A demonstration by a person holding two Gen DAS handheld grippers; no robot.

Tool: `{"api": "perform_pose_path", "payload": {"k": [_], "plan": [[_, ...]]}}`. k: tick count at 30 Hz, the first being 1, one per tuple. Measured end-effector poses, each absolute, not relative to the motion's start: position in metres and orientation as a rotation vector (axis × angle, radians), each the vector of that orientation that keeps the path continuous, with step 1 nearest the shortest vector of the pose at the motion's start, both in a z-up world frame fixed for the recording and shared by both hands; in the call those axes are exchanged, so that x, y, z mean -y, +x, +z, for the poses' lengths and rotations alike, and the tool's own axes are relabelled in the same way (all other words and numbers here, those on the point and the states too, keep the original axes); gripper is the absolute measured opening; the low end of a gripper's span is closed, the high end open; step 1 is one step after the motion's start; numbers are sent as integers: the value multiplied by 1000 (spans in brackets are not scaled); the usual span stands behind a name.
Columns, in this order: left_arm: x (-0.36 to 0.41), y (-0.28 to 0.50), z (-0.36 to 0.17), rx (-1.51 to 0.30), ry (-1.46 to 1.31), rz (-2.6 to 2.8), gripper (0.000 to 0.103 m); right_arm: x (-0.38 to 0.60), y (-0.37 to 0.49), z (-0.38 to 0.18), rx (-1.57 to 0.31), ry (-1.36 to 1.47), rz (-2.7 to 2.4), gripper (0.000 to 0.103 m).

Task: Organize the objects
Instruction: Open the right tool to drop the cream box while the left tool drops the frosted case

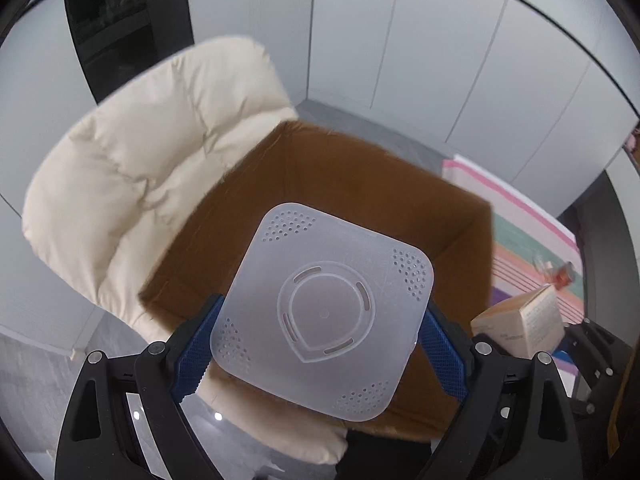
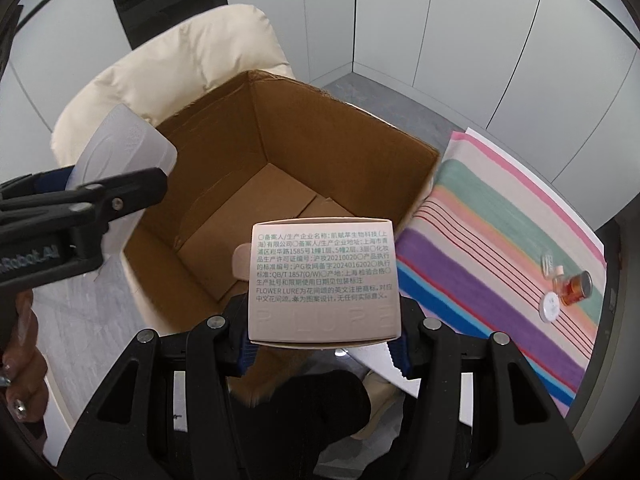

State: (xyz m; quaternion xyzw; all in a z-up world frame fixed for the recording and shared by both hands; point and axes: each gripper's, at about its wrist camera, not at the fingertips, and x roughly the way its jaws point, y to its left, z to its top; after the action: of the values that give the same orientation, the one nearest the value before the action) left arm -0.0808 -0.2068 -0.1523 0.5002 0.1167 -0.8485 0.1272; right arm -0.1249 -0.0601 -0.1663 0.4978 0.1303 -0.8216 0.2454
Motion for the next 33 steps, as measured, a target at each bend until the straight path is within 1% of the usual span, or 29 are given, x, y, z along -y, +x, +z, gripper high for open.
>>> {"api": "perform_pose_path", "payload": {"k": [4, 6, 8, 9, 10, 11, 13, 16, 21, 33], "plan": [[218, -91, -177, -393, 1518, -2414, 92, 72, -139, -182, -355, 1389, -2238, 54], [221, -90, -180, -417, 1516, -2425, 93, 76, -140, -185, -308, 1345, -2212, 55], [221, -90, -180, -436, 1514, -2463, 93, 78, -140, -188, -255, 1321, -2163, 81], [220, -91, -180, -413, 1532, -2465, 94, 79, -140, -191, -241, 1339, -2144, 99], [217, -91, -180, -385, 1541, -2466, 97, 78, -140, -192, -219, 1333, -2133, 102], [215, -91, -179, -364, 1538, -2467, 99, 77, -138, -191, -205, 1317, -2136, 102], [214, -90, -178, -387, 1530, -2481, 101, 75, -137, -191, -220, 1315, -2161, 102], [215, -90, -182, -457, 1557, -2492, 101, 71, -139, -194, -229, 1325, -2174, 102], [209, -90, -188, -428, 1585, -2471, 101, 65, -142, -196, -182, 1345, -2163, 102], [216, -85, -184, -448, 1576, -2455, 101, 59, -142, -194, -182, 1355, -2185, 102]]}}
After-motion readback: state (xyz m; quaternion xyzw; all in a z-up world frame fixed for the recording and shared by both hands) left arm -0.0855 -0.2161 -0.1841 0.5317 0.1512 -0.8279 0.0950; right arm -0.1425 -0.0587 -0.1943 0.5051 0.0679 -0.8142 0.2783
